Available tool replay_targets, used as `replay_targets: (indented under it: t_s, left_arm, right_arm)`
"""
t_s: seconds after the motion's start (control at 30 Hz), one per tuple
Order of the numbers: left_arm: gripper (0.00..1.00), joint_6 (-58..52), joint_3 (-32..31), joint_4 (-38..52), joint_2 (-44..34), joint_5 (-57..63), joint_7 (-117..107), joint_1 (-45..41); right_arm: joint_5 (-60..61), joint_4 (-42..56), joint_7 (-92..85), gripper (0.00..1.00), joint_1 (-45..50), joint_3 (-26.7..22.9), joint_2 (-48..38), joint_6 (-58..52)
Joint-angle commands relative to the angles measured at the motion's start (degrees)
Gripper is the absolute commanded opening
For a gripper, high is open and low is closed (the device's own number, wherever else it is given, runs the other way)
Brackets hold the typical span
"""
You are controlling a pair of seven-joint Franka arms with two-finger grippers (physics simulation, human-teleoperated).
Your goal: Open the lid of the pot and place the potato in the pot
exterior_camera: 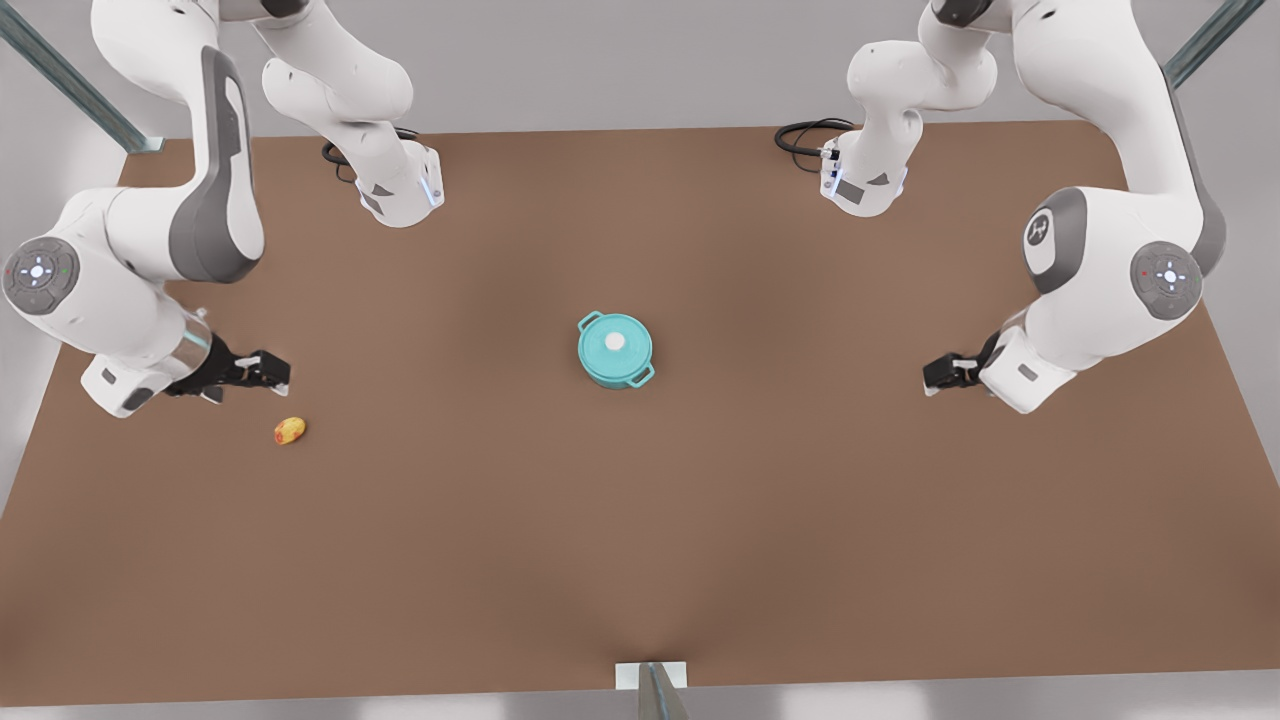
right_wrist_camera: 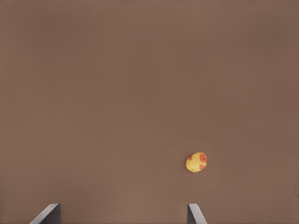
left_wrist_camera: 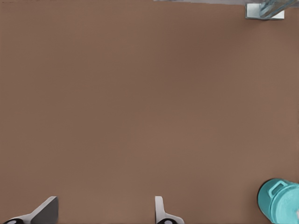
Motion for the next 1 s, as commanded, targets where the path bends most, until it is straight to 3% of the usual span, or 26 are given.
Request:
replay_targets:
  t_s: [0.0, 0.17, 0.23, 0.37, 0.43, 0.57, 0.63, 0.83, 0.97]
  left_arm:
    - [1.0, 3.6, 0.02, 0.02, 0.02, -0.5, -1.63, 0.06]
    - [1.0, -1.32, 0.28, -0.59, -0.15, -0.14, -1.37, 0.41]
    - [1.0, -1.59, 0.11, -0.59, -0.24, 0.03, -1.63, 0.15]
    - [1.0, -0.45, -2.09, 7.85, 7.49, 0.74, -31.58, -19.53]
    - [1.0, 7.02, -4.46, 8.46, 9.16, 0.82, -46.8, -25.16]
    - [1.0, 6.85, -6.4, 12.33, 15.57, 4.07, -59.99, -30.96]
    - [1.0, 8.86, -6.31, 15.84, 20.76, 5.3, -62.09, -31.93]
    - [1.0, 18.71, -6.49, 9.43, 23.49, 10.84, -69.66, -39.92]
    - [1.0, 19.68, -6.49, 5.91, 23.23, 12.6, -66.85, -41.95]
  right_arm:
    - [-0.01, 0.21, -2.74, 1.0, 0.01, 0.01, 0.14, 3.69]
    - [-0.19, 0.21, -1.17, 1.0, 1.68, 0.53, 0.75, 3.6]
    - [0.07, -0.15, 12.1, 1.0, 1.94, 0.53, 1.54, 3.16]
    - [-0.36, -1.9, 23.97, 1.0, 1.77, 0.45, 2.16, 3.43]
    - [-0.19, -6.99, 22.66, 1.0, 0.09, 0.27, 0.32, 9.48]
    - [0.07, -22.73, 25.64, 1.0, -0.08, -0.7, -3.2, 25.83]
    - [0.07, -25.81, 26.0, 1.0, -0.17, -1.4, -2.67, 33.22]
    - [-0.01, -27.48, 26.09, 1.0, -2.1, -4.39, 4.62, 45.0]
    - [-0.36, -27.74, 26.0, 1.0, -5.0, -4.48, 6.99, 46.58]
